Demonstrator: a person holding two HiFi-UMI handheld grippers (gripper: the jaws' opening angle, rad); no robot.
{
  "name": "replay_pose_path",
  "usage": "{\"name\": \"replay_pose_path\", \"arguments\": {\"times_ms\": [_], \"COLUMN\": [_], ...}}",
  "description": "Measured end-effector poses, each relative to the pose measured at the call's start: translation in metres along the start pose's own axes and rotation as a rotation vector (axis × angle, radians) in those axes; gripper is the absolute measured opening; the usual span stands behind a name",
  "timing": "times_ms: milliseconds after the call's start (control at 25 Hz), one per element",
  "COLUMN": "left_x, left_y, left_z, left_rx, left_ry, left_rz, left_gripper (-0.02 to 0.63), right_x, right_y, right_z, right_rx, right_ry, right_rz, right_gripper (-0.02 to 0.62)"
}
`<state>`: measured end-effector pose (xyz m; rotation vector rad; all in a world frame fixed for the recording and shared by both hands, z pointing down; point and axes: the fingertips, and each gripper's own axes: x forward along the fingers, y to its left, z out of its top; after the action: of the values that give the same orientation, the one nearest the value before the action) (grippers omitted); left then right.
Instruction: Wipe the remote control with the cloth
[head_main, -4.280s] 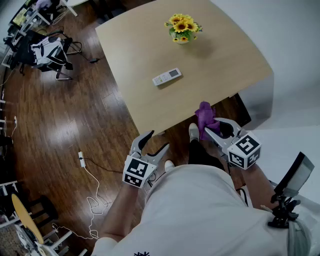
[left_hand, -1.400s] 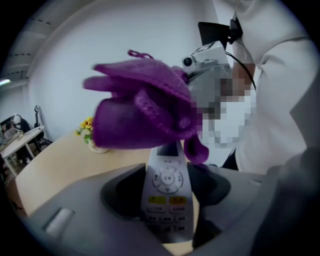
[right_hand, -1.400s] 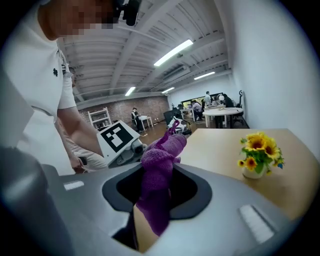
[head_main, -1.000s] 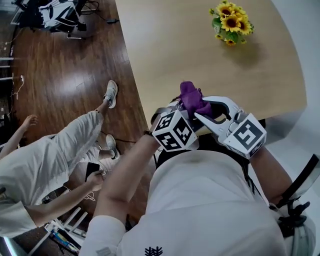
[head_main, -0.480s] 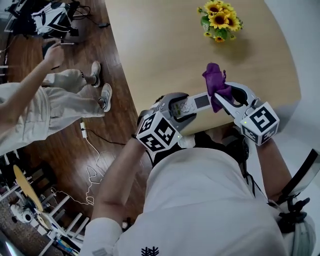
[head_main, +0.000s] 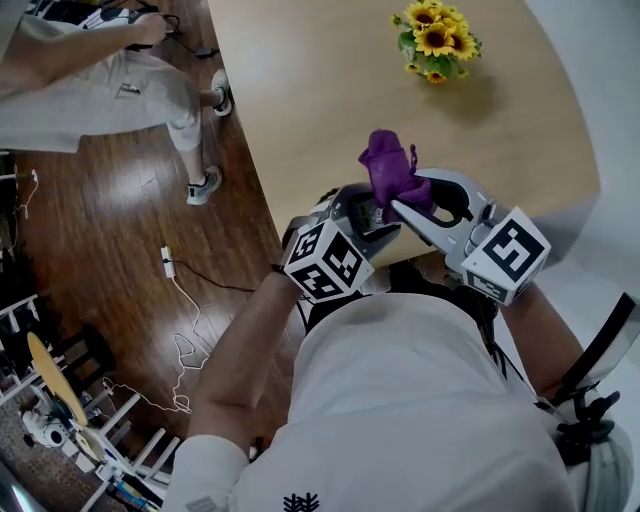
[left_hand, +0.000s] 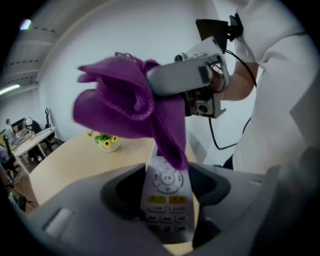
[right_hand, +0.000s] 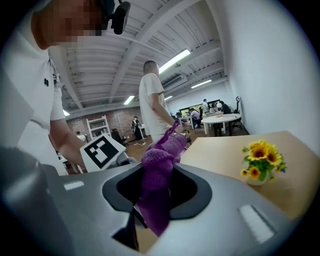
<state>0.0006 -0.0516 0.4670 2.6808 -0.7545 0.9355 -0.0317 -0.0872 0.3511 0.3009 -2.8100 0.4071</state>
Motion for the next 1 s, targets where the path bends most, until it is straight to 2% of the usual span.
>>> {"name": "replay_pose_path", "arguments": {"times_ms": [120,240,480,640,1000], "left_x": [0.004,0.002,-0.005,-0.008,-0.023], "left_y": [0.000,0.000,-0.001,0.000,0.010], "left_z": [0.004,0.009,0.006,0.004,-0.005], "left_rx": [-0.006,-0.019,-0.023,-0.027,-0.027], "left_ry": [-0.009,-0.029,-0.034,-0.040,-0.034], "left_rz": [-0.001,0.009,0.024,0.031,0.055], "left_gripper": [0.279,0.279,0.279,0.279,0.279], "right_x": [0.019,0.031,0.027,0.014,-0.029], "right_y": [0.026,0.033,0.024,0.002,-0.059], "right_z": [0.003,-0.008,-0.029,-0.032,-0.039], "right_rx": [0.061,0.099,0.031,0.021,0.015], "right_ry": [-0.045,-0.046,0.020,0.037,0.077], "right_rz": [0.074,0.078,0.044,-0.015,-0.208], "right_gripper": [0.124,0.124,0.124,0.124,0.124]}}
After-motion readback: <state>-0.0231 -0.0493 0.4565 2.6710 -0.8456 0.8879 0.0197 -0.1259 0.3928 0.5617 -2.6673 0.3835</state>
